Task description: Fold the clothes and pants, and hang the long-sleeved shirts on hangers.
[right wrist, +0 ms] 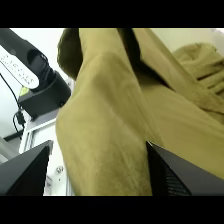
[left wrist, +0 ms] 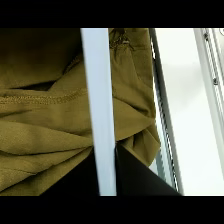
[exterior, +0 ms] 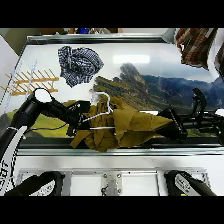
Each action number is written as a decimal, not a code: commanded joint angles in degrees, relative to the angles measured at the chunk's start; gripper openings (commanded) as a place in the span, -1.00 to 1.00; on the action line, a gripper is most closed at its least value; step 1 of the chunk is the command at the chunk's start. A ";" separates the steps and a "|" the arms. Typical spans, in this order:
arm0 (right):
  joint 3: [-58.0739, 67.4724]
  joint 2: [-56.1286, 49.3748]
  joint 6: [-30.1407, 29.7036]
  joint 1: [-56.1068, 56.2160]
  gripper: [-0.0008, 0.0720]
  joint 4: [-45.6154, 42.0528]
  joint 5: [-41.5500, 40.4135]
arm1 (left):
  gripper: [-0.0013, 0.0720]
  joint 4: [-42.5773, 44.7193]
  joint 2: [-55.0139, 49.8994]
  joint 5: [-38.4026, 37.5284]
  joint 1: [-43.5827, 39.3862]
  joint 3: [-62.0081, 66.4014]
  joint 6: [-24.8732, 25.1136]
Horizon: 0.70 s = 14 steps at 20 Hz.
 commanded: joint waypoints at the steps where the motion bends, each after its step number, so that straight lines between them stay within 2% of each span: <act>1: -0.02 -0.31 -0.17 0.46 0.81 1.07 -0.04 | -0.92 -0.20 -0.02 0.02 0.02 -0.02 -0.04; 8: -0.02 -0.31 -0.22 0.46 0.81 -2.19 -0.04 | -0.92 -0.22 -0.02 0.00 0.02 -0.02 -0.04; 14: -0.04 -0.31 -0.15 0.35 0.82 -1.31 0.00 | -0.92 -0.22 -0.02 0.02 0.02 -0.02 -0.04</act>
